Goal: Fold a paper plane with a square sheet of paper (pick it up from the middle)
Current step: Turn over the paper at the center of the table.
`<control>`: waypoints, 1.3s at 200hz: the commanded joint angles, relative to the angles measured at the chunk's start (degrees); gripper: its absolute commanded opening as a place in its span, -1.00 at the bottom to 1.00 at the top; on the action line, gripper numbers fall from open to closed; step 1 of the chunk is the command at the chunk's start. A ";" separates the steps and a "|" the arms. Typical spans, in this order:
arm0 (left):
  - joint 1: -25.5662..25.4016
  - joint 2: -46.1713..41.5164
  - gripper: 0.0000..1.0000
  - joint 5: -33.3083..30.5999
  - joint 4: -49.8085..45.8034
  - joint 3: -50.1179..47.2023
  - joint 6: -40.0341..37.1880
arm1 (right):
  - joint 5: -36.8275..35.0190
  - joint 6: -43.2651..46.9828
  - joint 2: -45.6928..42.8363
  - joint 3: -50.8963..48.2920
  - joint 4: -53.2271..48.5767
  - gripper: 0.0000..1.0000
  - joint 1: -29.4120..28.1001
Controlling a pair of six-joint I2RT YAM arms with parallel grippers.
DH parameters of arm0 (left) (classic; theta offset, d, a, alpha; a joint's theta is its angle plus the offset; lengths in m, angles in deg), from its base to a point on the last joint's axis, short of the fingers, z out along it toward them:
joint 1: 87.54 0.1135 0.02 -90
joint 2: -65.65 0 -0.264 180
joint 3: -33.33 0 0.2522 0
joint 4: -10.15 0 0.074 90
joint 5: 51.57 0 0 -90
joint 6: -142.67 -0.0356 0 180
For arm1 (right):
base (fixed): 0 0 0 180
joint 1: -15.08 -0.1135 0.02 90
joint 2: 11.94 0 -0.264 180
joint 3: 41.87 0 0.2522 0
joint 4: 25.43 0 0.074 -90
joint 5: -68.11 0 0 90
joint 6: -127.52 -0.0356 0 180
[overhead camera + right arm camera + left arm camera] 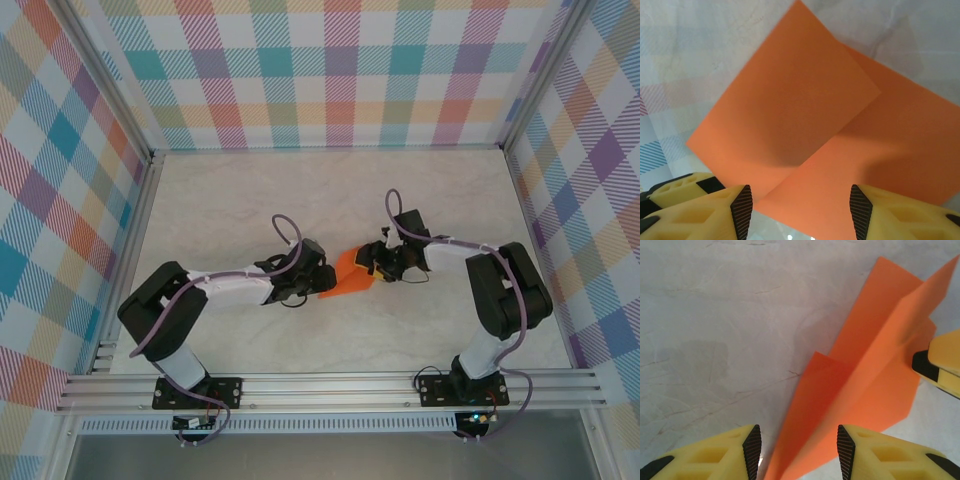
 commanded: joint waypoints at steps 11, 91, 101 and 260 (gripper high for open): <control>0.90 2.77 -0.07 0.35 0.98 2.18 0.27 | 3.09 -2.07 2.20 0.86 5.08 0.12 -1.06; 1.95 4.27 -0.10 0.70 0.30 2.07 1.66 | 4.74 -3.70 6.26 2.24 8.87 -0.08 -1.70; 2.13 4.36 -0.10 0.86 0.27 2.03 1.68 | 5.10 -3.78 6.65 2.44 9.55 -0.11 -1.95; 11.31 -10.02 0.18 -4.67 -11.51 0.57 -3.03 | -16.07 16.72 -4.96 16.36 -17.33 -0.95 -2.57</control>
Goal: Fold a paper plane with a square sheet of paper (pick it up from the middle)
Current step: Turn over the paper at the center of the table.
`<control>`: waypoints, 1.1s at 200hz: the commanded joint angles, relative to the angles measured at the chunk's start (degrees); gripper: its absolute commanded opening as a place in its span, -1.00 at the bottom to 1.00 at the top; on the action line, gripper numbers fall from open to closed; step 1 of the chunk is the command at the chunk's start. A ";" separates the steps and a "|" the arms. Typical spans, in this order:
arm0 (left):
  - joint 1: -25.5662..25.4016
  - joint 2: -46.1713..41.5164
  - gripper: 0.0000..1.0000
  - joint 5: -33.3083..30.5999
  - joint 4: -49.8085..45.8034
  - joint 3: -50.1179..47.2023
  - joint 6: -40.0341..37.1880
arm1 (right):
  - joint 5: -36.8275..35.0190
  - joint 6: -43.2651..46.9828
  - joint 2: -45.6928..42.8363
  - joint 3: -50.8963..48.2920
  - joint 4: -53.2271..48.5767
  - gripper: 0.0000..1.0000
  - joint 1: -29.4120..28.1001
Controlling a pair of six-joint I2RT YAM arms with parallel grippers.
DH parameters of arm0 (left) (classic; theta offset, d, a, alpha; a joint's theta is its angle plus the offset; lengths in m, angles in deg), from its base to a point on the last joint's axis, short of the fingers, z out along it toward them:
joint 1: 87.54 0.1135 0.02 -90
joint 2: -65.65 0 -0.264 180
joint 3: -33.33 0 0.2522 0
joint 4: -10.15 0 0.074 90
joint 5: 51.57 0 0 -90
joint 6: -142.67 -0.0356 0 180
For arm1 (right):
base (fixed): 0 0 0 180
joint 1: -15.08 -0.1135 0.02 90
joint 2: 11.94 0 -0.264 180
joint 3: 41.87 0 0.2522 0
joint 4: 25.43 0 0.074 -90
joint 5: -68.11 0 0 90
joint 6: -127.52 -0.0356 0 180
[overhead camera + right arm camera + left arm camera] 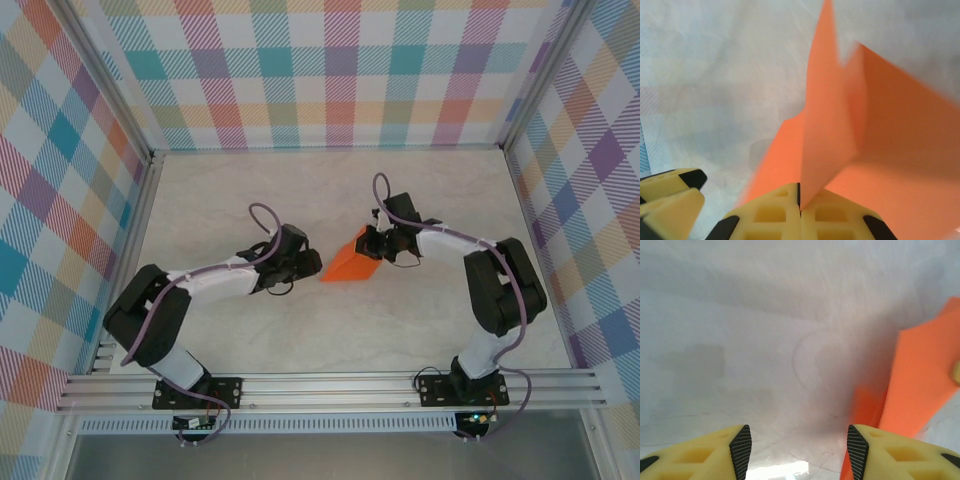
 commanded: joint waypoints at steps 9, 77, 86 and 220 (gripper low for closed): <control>4.34 -5.85 0.22 -4.20 -7.02 -0.25 -3.18 | -10.83 11.22 -5.87 6.02 -12.52 -0.95 -0.21; 11.10 -12.27 0.43 -4.30 -12.08 -0.63 -4.00 | -39.88 21.16 -4.81 15.82 -22.69 -0.96 -4.81; 12.23 -12.44 0.44 -3.48 -12.46 -0.39 -3.93 | -44.85 22.17 -3.49 17.04 -23.49 -0.96 -6.02; 33.73 -22.71 0.65 2.42 -27.48 7.85 -7.85 | -79.11 17.24 28.47 37.24 -40.47 -0.84 -29.63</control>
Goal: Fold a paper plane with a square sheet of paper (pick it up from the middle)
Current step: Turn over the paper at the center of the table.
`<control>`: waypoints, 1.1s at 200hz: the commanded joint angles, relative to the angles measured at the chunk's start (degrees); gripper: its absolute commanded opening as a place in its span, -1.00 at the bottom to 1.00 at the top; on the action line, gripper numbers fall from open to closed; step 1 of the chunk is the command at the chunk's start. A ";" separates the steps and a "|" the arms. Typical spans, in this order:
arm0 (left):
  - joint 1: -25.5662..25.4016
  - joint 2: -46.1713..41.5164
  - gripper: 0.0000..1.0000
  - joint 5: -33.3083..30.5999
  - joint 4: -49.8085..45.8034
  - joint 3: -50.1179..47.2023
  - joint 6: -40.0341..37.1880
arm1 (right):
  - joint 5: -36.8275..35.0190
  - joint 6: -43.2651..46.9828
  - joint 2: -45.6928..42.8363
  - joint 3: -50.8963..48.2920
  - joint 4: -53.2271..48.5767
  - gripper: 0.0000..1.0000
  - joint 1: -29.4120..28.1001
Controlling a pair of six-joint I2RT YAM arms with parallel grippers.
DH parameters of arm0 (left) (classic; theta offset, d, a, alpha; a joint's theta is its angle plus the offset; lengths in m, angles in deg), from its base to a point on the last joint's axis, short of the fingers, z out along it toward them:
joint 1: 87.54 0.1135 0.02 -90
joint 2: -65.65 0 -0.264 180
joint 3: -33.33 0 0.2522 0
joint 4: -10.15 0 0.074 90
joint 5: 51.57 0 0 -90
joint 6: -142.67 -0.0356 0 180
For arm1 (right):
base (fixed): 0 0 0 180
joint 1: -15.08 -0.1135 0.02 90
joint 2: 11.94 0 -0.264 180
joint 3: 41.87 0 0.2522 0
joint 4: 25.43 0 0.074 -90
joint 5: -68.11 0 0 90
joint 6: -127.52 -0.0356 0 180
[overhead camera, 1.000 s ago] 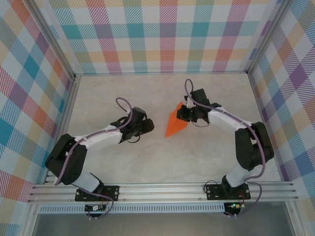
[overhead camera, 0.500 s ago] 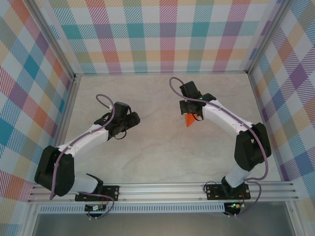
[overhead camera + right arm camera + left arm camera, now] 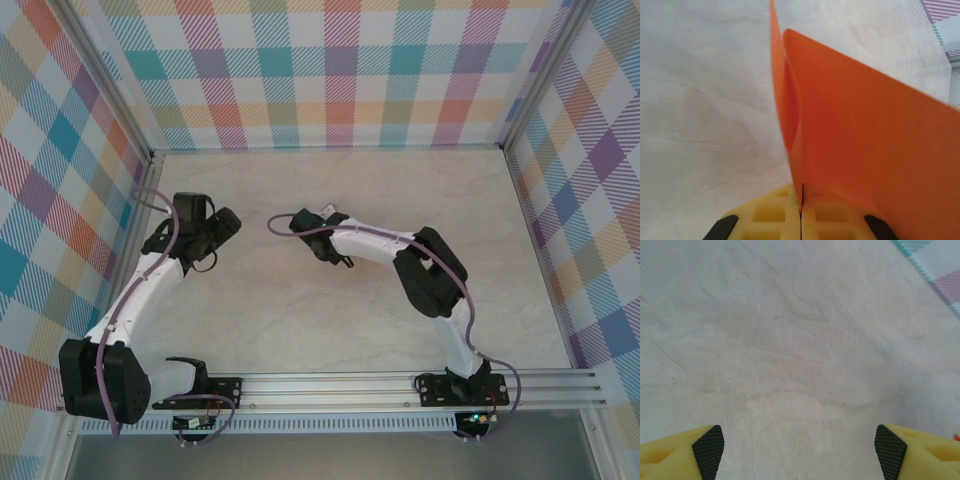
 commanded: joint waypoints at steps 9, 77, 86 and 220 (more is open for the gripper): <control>3.05 -2.32 0.65 2.03 -5.53 2.08 -2.59 | -4.34 -6.35 5.40 6.05 -9.04 -0.81 -4.76; 3.47 -2.61 0.67 4.60 -4.59 -0.16 -2.29 | 9.48 -10.26 8.62 13.63 -11.33 -0.33 -9.09; 3.44 -2.40 0.68 5.20 -4.17 -0.50 -2.33 | 14.67 -9.50 5.83 11.74 -9.14 -0.22 -9.06; 0.66 -1.13 0.68 14.07 3.92 -8.53 -0.94 | 56.52 -6.19 -28.69 -21.95 16.73 -0.06 3.14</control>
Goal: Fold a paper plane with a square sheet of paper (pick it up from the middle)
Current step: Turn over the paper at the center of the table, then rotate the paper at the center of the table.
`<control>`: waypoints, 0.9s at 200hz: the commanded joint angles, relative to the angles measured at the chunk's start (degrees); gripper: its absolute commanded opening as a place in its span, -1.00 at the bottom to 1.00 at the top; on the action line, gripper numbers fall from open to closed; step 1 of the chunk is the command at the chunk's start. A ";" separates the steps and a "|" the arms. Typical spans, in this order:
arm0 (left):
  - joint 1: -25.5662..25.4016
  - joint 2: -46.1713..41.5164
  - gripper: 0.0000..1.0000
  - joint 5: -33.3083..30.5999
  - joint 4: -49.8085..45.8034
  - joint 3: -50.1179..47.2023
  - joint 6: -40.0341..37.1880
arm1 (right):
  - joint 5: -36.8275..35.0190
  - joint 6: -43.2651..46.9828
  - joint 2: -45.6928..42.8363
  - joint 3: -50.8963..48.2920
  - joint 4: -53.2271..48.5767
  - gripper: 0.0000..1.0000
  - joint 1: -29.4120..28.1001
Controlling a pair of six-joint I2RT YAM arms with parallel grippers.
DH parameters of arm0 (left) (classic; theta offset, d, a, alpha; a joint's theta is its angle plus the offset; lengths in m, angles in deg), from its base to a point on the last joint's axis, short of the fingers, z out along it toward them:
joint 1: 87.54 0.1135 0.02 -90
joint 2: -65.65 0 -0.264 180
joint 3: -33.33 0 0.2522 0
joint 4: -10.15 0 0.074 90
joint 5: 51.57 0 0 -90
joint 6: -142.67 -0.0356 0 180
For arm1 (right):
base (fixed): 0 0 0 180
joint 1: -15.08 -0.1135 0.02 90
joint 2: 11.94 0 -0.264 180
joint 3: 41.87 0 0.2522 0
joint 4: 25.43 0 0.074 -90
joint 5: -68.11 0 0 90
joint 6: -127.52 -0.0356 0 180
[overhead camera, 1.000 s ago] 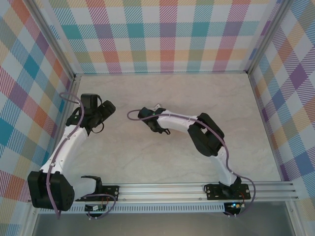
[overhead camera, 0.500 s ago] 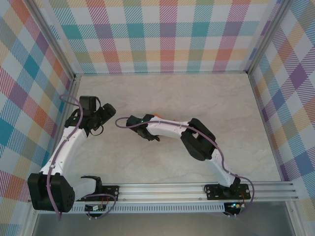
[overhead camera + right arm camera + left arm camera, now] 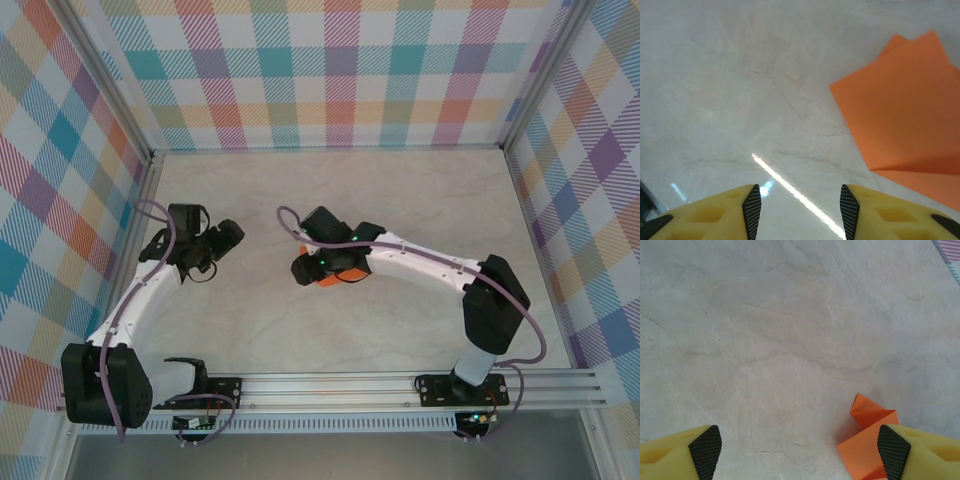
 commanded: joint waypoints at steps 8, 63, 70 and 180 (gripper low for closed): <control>-2.24 -0.27 0.68 2.52 3.02 -2.95 0.74 | 0.58 1.35 -3.31 -7.81 3.79 -0.06 6.31; -6.63 -0.21 0.68 2.22 4.78 -5.59 1.66 | 4.50 13.47 -2.95 -15.03 7.41 0.27 15.80; -7.10 -0.21 0.68 2.26 5.21 -5.94 1.89 | 4.71 14.04 -2.06 -14.91 8.01 0.31 16.49; -12.38 0.48 0.69 1.95 8.17 -8.52 3.91 | 13.01 16.69 10.76 -6.69 4.14 0.13 20.11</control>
